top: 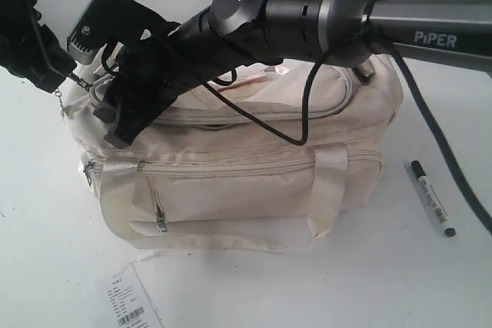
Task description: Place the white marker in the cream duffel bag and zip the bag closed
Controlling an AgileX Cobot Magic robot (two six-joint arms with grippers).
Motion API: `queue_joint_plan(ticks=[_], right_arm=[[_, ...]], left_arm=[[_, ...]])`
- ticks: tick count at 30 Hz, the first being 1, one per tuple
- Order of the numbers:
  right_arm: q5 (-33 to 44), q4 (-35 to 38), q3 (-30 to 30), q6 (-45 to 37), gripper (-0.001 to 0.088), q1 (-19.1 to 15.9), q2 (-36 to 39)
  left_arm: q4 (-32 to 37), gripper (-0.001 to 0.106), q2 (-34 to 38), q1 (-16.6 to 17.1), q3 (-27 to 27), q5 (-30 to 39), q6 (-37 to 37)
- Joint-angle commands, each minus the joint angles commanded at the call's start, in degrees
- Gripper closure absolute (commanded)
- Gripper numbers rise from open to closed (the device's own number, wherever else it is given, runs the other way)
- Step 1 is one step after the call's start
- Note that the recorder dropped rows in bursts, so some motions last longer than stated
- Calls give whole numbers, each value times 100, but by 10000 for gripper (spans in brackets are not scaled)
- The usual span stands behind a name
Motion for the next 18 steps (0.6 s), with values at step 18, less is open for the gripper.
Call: queue_joint_plan(ticks=[18], right_arm=[[485,-215,0,-21,868,0,-60]], left_arm=[[0,1053,153,0,0,-748,0]])
